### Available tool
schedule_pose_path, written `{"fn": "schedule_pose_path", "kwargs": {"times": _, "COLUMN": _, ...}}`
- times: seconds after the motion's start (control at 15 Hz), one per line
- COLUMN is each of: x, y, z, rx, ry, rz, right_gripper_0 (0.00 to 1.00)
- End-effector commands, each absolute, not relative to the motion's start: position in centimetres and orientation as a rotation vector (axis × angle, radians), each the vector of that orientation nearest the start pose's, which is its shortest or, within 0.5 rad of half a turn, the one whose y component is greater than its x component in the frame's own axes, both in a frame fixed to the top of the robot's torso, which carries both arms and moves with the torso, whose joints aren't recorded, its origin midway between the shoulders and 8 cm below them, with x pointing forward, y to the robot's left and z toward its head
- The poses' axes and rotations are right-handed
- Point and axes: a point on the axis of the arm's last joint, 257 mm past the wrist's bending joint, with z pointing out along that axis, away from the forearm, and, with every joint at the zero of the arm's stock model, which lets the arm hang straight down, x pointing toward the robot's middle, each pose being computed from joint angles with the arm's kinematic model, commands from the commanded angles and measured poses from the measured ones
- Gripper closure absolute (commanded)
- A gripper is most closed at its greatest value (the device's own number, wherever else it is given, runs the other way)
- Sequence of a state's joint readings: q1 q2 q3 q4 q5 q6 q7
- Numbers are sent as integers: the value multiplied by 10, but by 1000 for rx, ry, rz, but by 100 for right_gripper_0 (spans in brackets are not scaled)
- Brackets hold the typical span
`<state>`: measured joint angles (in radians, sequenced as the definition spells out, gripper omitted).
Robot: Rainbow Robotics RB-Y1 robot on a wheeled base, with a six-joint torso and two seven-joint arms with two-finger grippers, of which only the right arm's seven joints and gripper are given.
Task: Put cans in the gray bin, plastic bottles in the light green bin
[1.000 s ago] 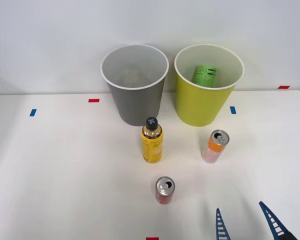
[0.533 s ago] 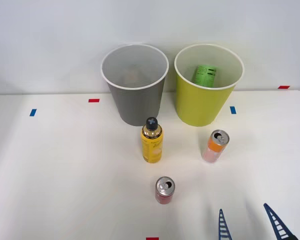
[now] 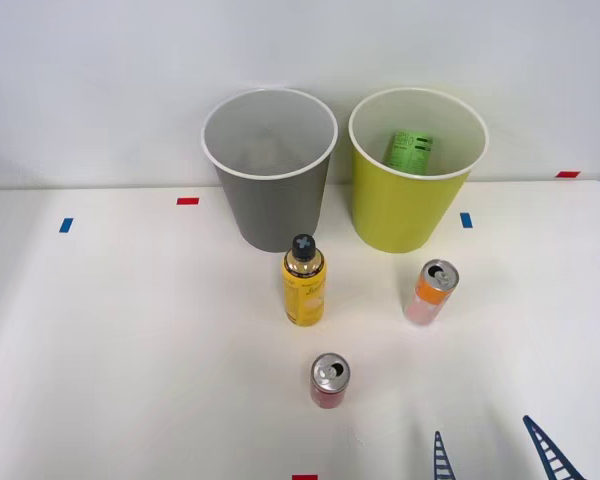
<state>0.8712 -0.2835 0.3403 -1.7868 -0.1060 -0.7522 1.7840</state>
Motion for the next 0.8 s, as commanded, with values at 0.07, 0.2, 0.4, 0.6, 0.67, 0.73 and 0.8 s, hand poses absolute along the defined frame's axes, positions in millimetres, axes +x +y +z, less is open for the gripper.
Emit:
{"fn": "schedule_pose_path", "kwargs": {"times": 0.07, "x": 243, "y": -214, "z": -282, "rx": -205, "ry": 1482, "rz": -61, "right_gripper_0": 0}}
{"fn": "schedule_pose_path", "kwargs": {"times": 0.2, "x": 243, "y": -214, "z": -282, "rx": -205, "ry": 1482, "rz": -61, "right_gripper_0": 0}}
{"fn": "schedule_pose_path", "kwargs": {"times": 0.4, "x": 243, "y": -214, "z": -282, "rx": -205, "ry": 1482, "rz": -61, "right_gripper_0": 0}}
{"fn": "schedule_pose_path", "kwargs": {"times": 0.6, "x": 243, "y": -214, "z": -282, "rx": -205, "ry": 1482, "rz": -61, "right_gripper_0": 0}}
{"fn": "schedule_pose_path", "kwargs": {"times": 0.67, "x": 243, "y": -214, "z": -282, "rx": -205, "ry": 1482, "rz": -61, "right_gripper_0": 0}}
{"fn": "schedule_pose_path", "kwargs": {"times": 0.73, "x": 243, "y": -214, "z": -282, "rx": -205, "ry": 1482, "rz": -61, "right_gripper_0": 0}}
{"fn": "schedule_pose_path", "kwargs": {"times": 0.8, "x": 243, "y": -214, "z": -282, "rx": -205, "ry": 1482, "rz": -61, "right_gripper_0": 0}}
